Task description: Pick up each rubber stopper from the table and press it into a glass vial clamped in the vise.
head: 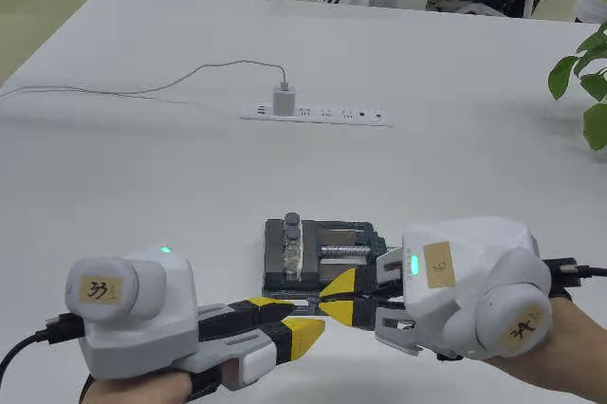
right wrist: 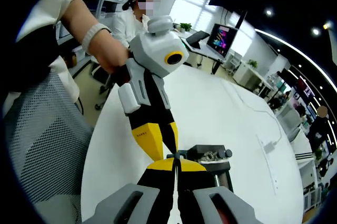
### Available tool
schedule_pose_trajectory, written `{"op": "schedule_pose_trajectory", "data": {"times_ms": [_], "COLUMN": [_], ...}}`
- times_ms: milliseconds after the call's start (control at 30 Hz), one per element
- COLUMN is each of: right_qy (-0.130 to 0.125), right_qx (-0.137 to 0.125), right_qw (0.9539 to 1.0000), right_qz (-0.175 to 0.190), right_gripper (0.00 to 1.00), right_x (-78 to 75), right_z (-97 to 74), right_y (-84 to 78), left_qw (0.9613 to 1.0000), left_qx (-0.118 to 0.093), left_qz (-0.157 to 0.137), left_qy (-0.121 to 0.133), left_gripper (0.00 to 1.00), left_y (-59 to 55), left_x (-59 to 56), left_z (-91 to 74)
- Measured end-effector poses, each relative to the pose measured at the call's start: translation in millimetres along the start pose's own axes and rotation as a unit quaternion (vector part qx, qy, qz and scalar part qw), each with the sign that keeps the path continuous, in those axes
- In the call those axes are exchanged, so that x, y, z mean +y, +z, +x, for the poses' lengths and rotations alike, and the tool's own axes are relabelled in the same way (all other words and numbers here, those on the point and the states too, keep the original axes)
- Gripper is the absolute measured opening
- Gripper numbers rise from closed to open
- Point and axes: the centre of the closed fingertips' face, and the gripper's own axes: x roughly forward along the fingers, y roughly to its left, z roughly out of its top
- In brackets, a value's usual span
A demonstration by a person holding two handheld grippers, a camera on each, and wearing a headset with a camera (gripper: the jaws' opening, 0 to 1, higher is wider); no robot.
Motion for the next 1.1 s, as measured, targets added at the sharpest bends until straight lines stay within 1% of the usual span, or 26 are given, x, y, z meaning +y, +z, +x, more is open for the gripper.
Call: {"op": "schedule_pose_trajectory", "data": {"times_ms": [133, 200, 333, 400, 467, 600, 733, 767, 833, 933, 967, 1033, 1100], "right_qy": [0.003, 0.006, 0.01, 0.012, 0.013, 0.018, 0.023, 0.027, 0.03, 0.03, 0.029, 0.028, 0.025], "right_qx": [-0.003, -0.004, -0.008, -0.01, -0.018, -0.019, -0.017, -0.015, -0.013, -0.01, -0.008, -0.007, -0.008], "right_qw": [1.0, 0.9999, 0.9998, 0.9997, 0.9995, 0.9991, 0.9986, 0.9982, 0.9981, 0.9981, 0.9982, 0.9986, 0.9987], "right_qz": [-0.008, -0.012, -0.018, -0.02, -0.023, -0.032, -0.045, -0.051, -0.053, -0.053, -0.051, -0.045, -0.044], "right_gripper": [0.0, 0.0, 0.0, 0.0, 0.0, 0.0, 0.0, 0.0, 0.0, 0.0, 0.0, 0.0, 0.0], "right_x": [2.5, 4.1, 5.9, 6.9, 7.4, 9.1, 10.8, 12.1, 13.4, 14.5, 14.7, 14.2, 13.2], "right_z": [-0.4, -0.3, -0.2, -0.2, -0.2, -0.2, -0.1, 0.1, 0.5, 1.8, 2.2, 2.0, 1.4], "right_y": [1.4, 2.0, 4.2, 5.9, 9.5, 12.3, 12.5, 12.1, 11.9, 10.9, 10.1, 9.5, 9.9], "left_qw": [0.9994, 0.9989, 0.9983, 0.9973, 0.9964, 0.9961, 0.995, 0.9947, 0.995, 0.9971, 0.9975, 0.9985, 0.9985], "left_qx": [-0.012, -0.014, -0.013, -0.016, -0.017, -0.017, -0.015, -0.012, -0.011, -0.009, -0.004, -0.004, -0.004], "left_qz": [-0.027, -0.037, -0.047, -0.06, -0.071, -0.072, -0.083, -0.086, -0.084, -0.063, -0.061, -0.045, -0.046], "left_qy": [-0.016, -0.025, -0.032, -0.04, -0.044, -0.049, -0.054, -0.055, -0.053, -0.041, -0.036, -0.031, -0.03], "left_gripper": [0.15, 0.12, 0.12, 0.11, 0.1, 0.05, 0.04, 0.04, 0.04, 0.04, 0.04, 0.04, 0.03], "left_y": [2.1, 1.6, 0.1, 0.2, -0.3, -0.5, -2.1, -3.9, -5.1, -6.4, -6.8, -6.3, -5.1], "left_x": [-4.7, -6.5, -8.8, -11.1, -10.6, -13.3, -14.1, -14.0, -13.8, -12.8, -13.2, -12.9, -12.3], "left_z": [-2.3, -2.9, -2.9, -3.1, -3.2, -3.9, -4.5, -4.5, -4.2, -3.8, -3.0, -3.0, -3.3]}}
